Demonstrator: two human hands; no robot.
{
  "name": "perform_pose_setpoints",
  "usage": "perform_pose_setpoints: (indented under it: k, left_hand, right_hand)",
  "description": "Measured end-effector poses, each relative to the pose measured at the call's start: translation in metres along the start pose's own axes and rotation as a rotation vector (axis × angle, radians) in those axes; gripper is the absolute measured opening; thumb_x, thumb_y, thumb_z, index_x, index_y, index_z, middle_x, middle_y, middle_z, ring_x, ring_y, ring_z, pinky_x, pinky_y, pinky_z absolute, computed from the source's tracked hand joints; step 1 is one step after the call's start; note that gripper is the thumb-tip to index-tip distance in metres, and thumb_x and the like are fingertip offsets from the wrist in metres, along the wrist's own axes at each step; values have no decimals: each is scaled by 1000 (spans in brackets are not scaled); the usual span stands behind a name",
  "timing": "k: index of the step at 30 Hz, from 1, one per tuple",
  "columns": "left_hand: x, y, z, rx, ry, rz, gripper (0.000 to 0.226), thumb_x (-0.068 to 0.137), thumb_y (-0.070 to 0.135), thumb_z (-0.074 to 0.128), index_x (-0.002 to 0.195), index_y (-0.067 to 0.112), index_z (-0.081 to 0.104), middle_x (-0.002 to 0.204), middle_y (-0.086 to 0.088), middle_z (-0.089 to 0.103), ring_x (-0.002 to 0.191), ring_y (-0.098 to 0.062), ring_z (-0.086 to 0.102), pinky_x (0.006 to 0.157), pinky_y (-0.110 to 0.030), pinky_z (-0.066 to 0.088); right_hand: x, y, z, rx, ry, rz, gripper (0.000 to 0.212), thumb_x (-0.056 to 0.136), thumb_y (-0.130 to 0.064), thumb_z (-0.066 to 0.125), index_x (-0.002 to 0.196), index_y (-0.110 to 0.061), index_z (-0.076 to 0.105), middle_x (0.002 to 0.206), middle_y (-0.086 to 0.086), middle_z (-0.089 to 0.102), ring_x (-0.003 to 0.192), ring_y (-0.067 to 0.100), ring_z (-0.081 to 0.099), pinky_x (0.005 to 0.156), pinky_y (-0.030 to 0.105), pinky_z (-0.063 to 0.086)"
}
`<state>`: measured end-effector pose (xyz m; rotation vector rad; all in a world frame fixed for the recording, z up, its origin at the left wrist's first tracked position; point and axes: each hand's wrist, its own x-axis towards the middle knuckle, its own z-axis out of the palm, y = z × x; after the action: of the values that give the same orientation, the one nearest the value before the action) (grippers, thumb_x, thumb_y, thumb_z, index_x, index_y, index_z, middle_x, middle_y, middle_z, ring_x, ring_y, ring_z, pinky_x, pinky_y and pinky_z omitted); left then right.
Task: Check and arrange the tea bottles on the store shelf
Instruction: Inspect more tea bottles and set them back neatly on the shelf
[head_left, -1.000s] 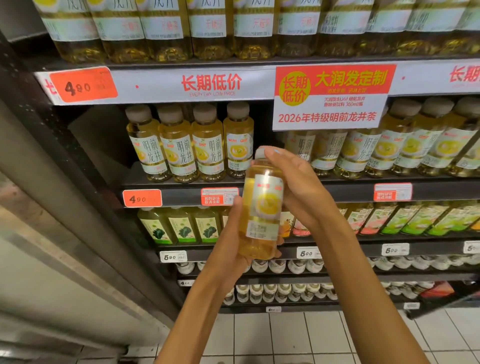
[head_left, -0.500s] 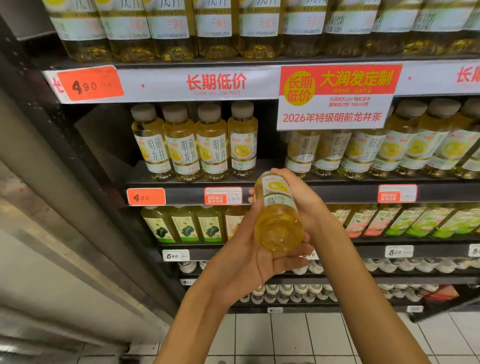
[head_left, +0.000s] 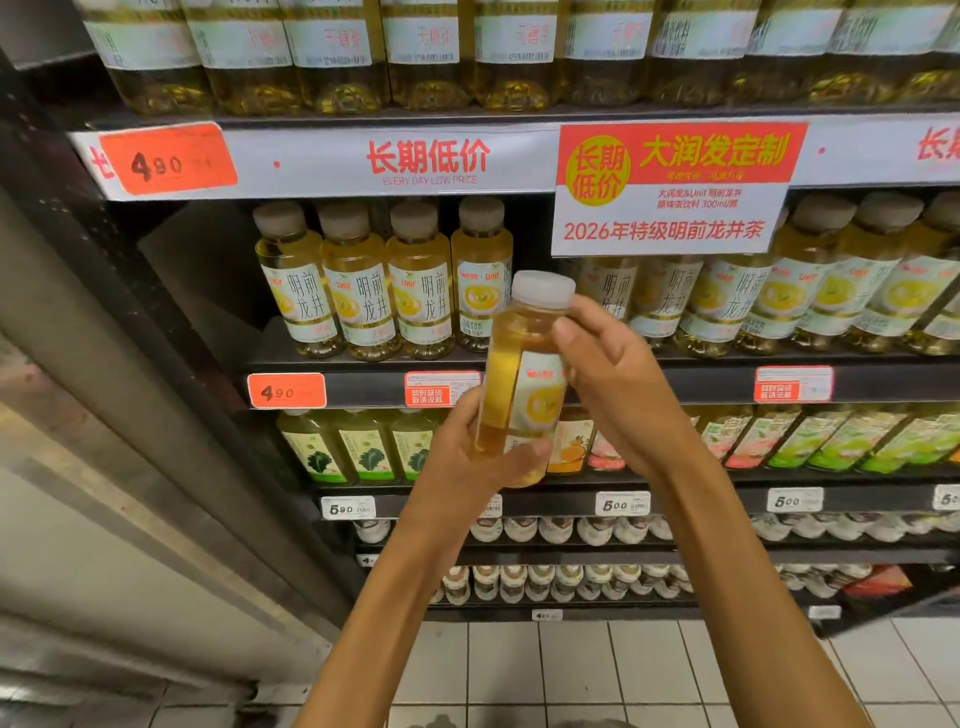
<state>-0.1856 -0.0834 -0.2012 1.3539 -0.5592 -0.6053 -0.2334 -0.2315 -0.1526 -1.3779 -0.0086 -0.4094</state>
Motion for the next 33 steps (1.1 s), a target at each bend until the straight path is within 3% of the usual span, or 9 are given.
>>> perform_pose_setpoints:
  k: [4, 11, 13, 16, 20, 22, 26, 29, 33]
  left_hand:
    - [10, -2, -2, -19, 33, 84, 62, 75, 2, 74, 130, 19, 51, 119, -2, 66, 111, -14, 62, 89, -29, 53]
    - [18, -9, -2, -104, 87, 128, 70, 67, 8, 78, 129, 10, 46, 125, -9, 63, 115, -18, 61, 89, -25, 52]
    - [18, -12, -6, -80, 53, 136, 69, 68, 21, 84, 127, 11, 50, 121, -8, 65, 114, -20, 62, 89, -27, 52]
    - [16, -16, -10, -61, -14, 88, 85, 61, 58, 80, 128, 14, 54, 121, -4, 67, 114, -20, 61, 89, -28, 52]
    - [21, -20, -7, -4, -73, 27, 70, 66, 74, 64, 121, 31, 60, 119, 4, 67, 112, -15, 62, 89, -27, 53]
    - [27, -21, -3, 1, -14, 29, 71, 68, 73, 61, 122, 28, 57, 116, 6, 67, 109, -15, 63, 86, -30, 55]
    - [44, -20, 3, 252, 42, 91, 57, 82, 34, 69, 133, 25, 44, 119, 10, 61, 110, -9, 61, 91, -31, 52]
    - [60, -23, 11, 474, 213, 185, 66, 80, 24, 75, 137, 18, 42, 126, 4, 54, 113, -12, 56, 93, -35, 51]
    - [74, -25, 23, 662, 457, 236, 70, 76, 30, 78, 137, 15, 45, 124, -3, 46, 102, -18, 54, 75, -26, 51]
  right_hand:
    - [-5, -3, -3, -17, -89, -107, 43, 79, -9, 71, 120, -15, 61, 118, 2, 68, 113, 19, 61, 90, 26, 50]
    - [-6, 1, -3, -77, -29, -192, 52, 68, -37, 82, 117, -31, 64, 122, -4, 65, 119, 18, 57, 99, 31, 46]
    - [-5, 2, -6, -69, -96, -161, 58, 70, -37, 81, 123, -31, 58, 126, -7, 62, 122, 16, 54, 100, 28, 44]
    - [-2, 3, -13, -57, -158, -39, 68, 77, -14, 77, 135, -27, 43, 128, -3, 61, 122, 17, 55, 94, 25, 47]
    - [2, 12, -14, -99, 43, 7, 68, 71, -11, 80, 127, -30, 47, 116, 0, 69, 108, 16, 65, 84, 26, 53]
    - [7, 18, -11, -118, 197, -6, 68, 66, -13, 82, 123, -29, 48, 111, 1, 70, 103, 14, 67, 81, 27, 55]
    - [24, 23, -5, -257, 400, -93, 67, 71, -9, 81, 128, -13, 46, 111, 6, 67, 98, 11, 67, 82, 28, 56]
    - [36, 22, -2, -312, 440, -170, 65, 70, -12, 83, 124, -8, 47, 106, 4, 66, 95, 8, 67, 77, 23, 56]
    - [45, 29, -1, -450, 496, -197, 68, 68, -20, 85, 122, -13, 44, 110, 1, 63, 104, 14, 63, 88, 39, 55]
